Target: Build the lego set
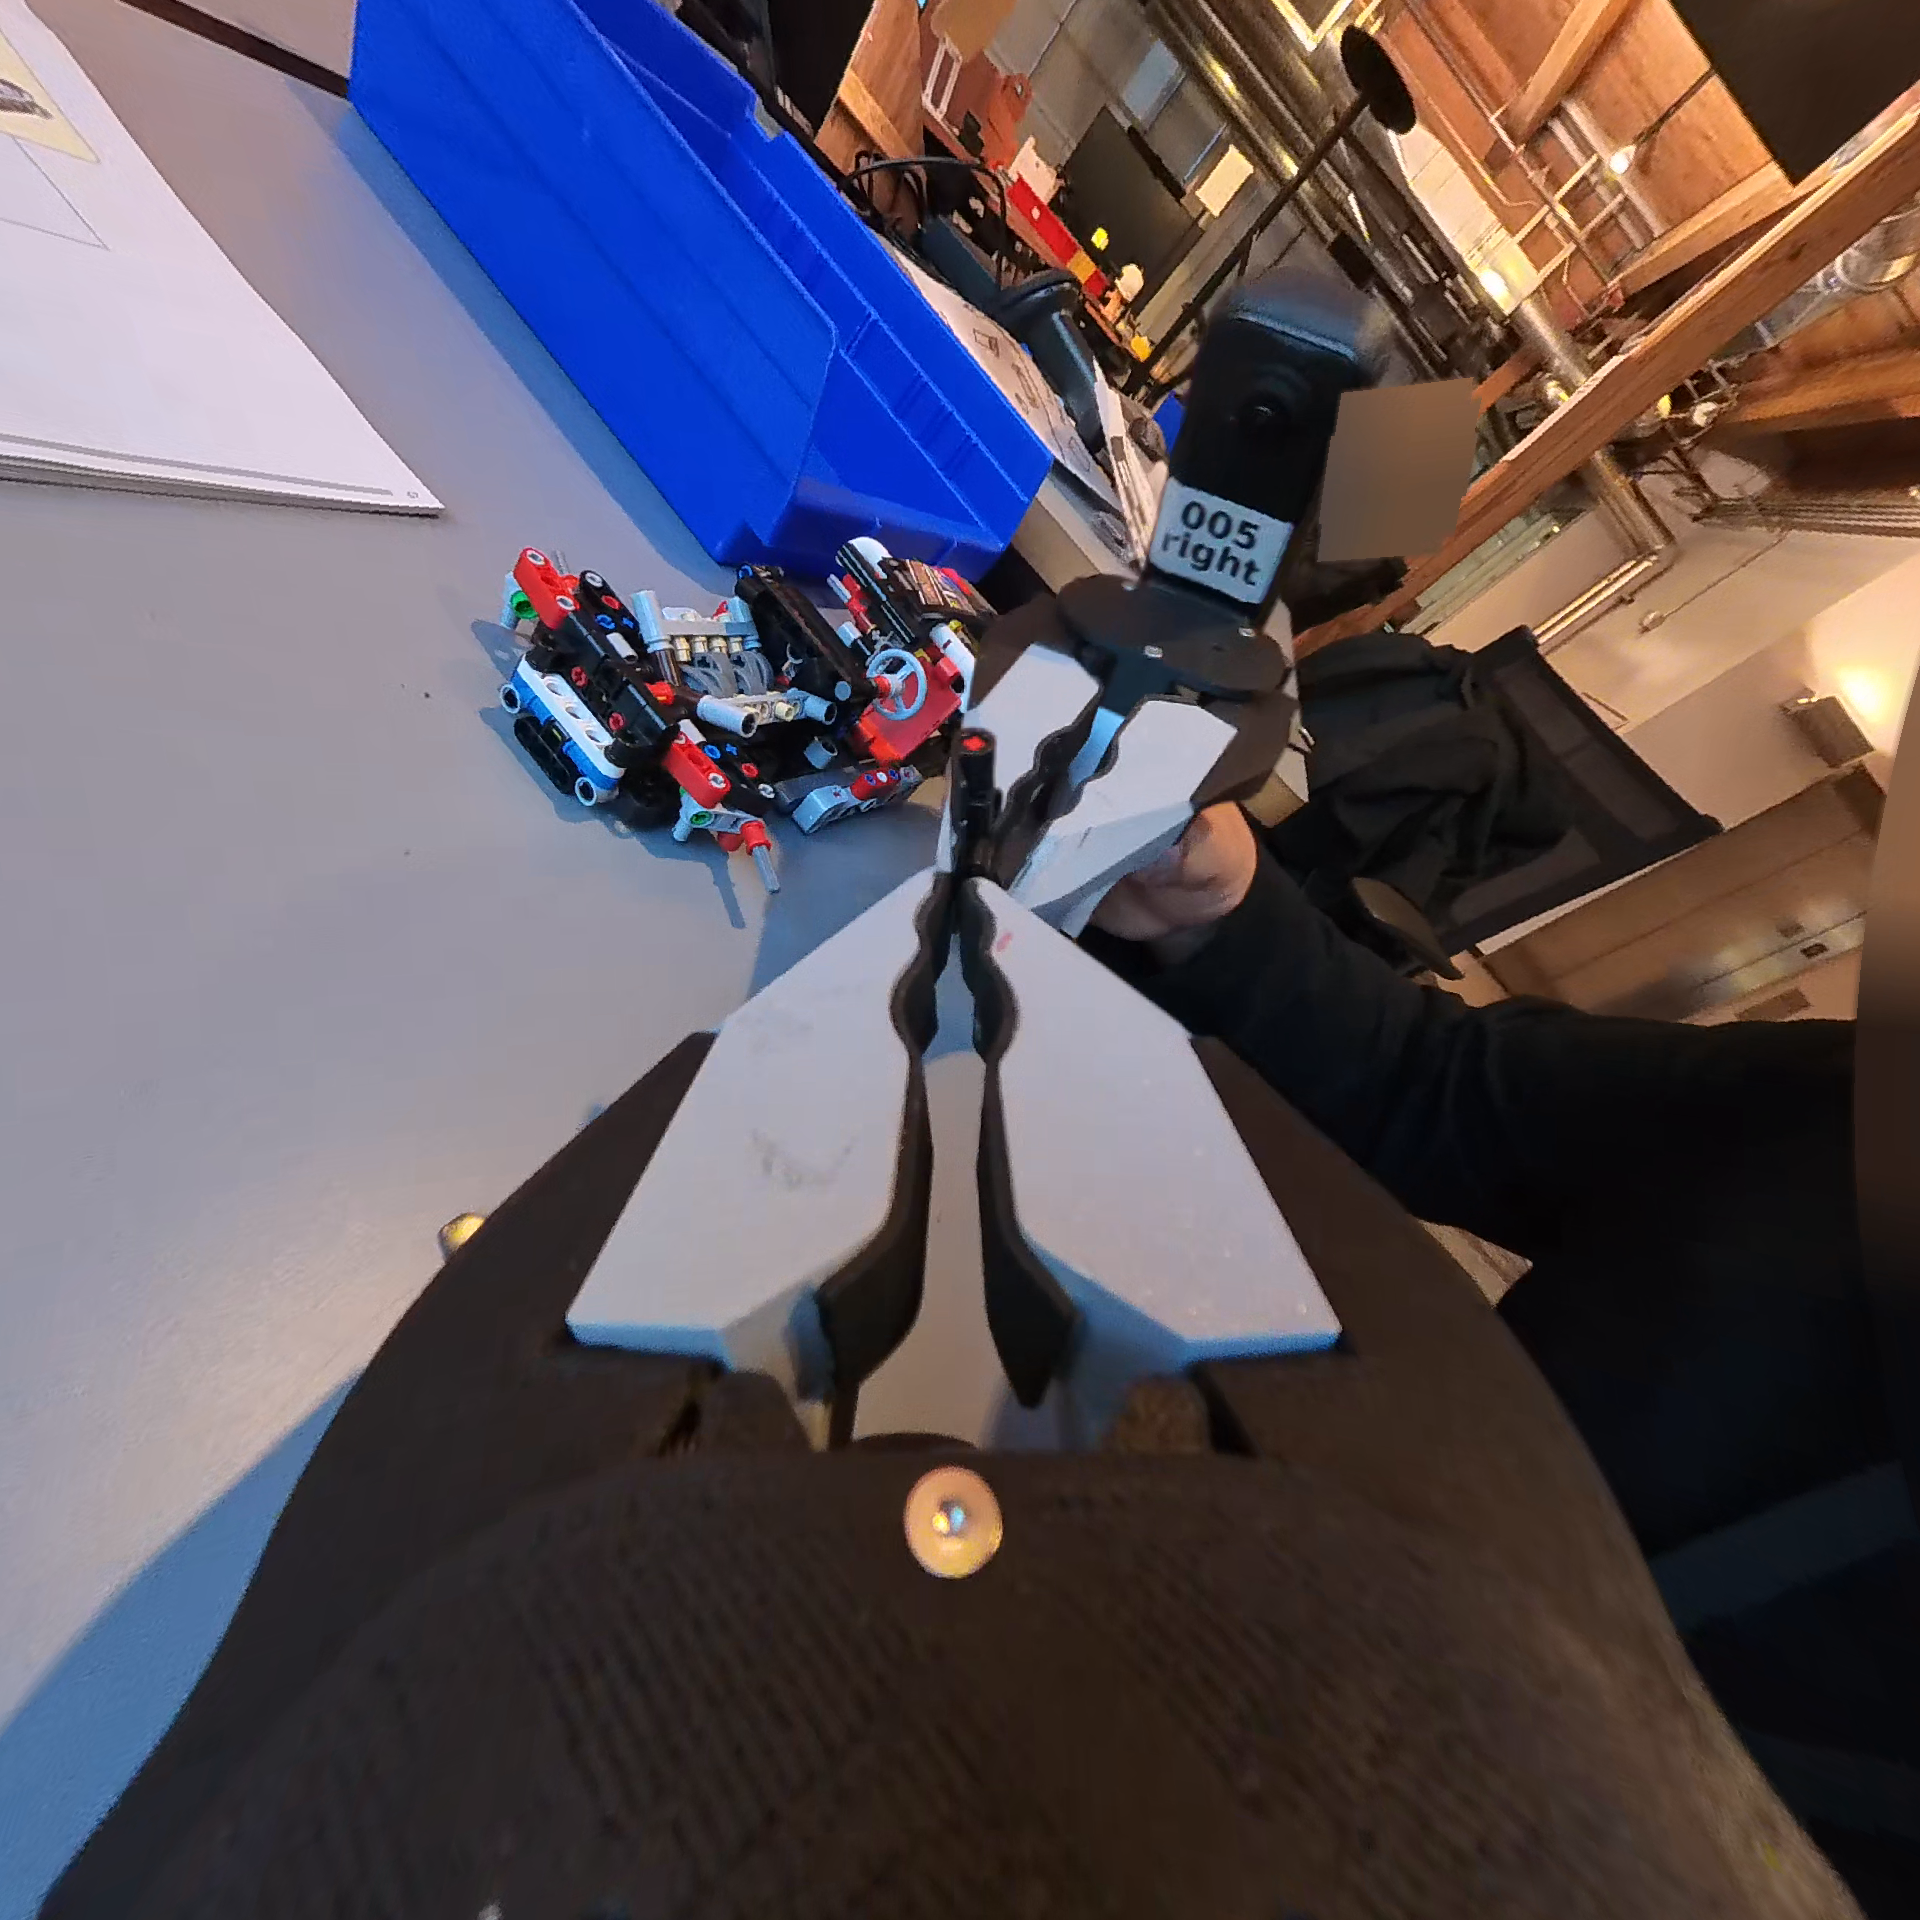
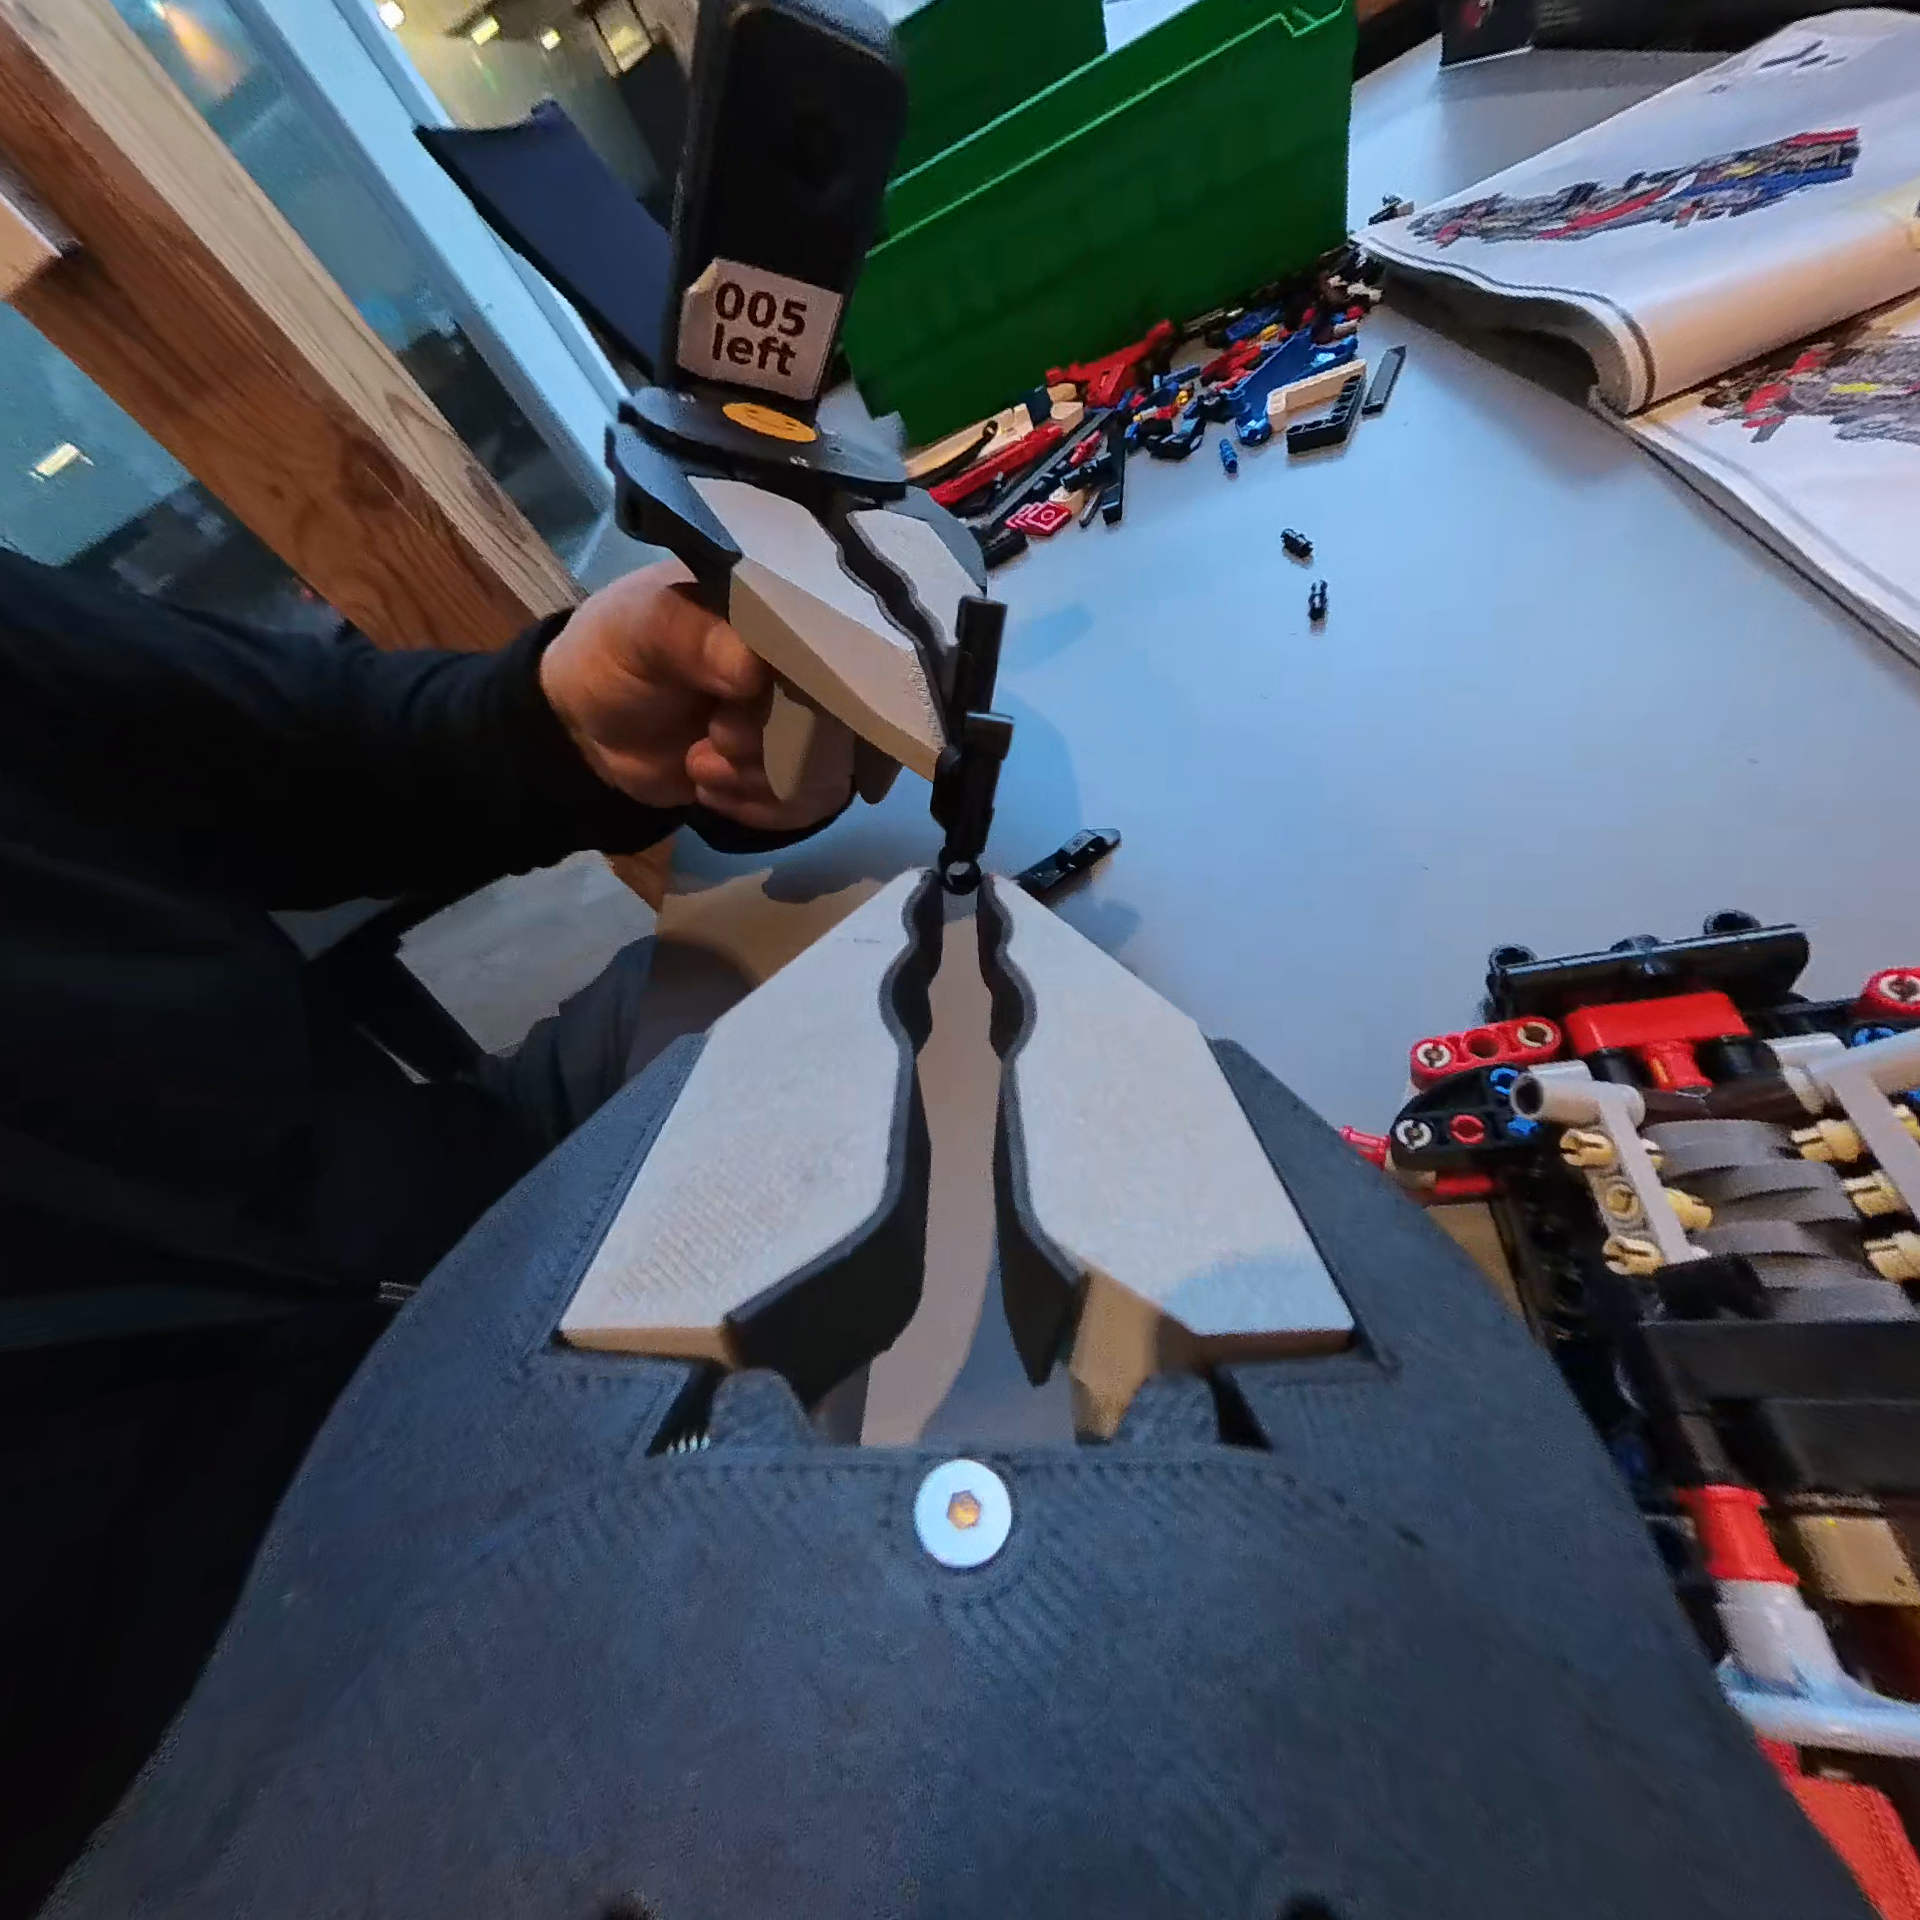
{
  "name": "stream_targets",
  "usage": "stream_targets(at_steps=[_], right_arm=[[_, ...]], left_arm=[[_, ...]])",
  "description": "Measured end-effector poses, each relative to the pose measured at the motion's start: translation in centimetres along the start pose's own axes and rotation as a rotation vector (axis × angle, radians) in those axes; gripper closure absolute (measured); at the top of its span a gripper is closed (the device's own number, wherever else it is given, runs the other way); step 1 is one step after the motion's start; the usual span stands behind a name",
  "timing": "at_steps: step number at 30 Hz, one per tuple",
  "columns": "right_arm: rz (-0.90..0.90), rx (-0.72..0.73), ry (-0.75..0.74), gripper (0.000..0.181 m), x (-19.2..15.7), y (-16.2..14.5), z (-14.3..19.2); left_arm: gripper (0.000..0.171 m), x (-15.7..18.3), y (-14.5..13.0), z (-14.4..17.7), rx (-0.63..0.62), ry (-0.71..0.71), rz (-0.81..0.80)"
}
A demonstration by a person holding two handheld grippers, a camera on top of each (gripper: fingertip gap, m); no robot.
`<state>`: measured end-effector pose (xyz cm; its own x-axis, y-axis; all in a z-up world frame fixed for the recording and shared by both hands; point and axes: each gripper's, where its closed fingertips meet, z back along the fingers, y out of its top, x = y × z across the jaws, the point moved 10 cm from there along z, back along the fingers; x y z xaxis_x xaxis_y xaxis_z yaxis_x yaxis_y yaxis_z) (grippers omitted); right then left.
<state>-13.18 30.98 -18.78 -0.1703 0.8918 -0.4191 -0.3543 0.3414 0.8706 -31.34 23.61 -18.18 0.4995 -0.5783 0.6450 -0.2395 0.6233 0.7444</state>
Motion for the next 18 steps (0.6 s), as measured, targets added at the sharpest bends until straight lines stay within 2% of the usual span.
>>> stream_targets(at_steps=[8, 14, 17, 18], right_arm=[[-0.12, 0.063, 0.096, 0.178, 0.6, 0.01, 0.17], [-0.142, 0.068, 0.143, 0.179, 0.61, 0.02, 0.39], [-0.133, 0.049, 0.139, 0.179, 0.51, 0.01, 0.4], [-0.134, 0.045, 0.145, 0.179, 0.48, 0.0, 0.36]], left_arm=[[0.171, 0.29, 0.06, 0.09, 0.032, 0.003, -0.015], [0.171, 0.18, -0.1, 0.14, 0.038, -0.072, -0.019], [0.145, -0.48, -0.1, 0.04, -0.036, -0.133, -0.011], [0.141, -0.54, -0.08, -0.04, -0.056, -0.17, 0.012]])
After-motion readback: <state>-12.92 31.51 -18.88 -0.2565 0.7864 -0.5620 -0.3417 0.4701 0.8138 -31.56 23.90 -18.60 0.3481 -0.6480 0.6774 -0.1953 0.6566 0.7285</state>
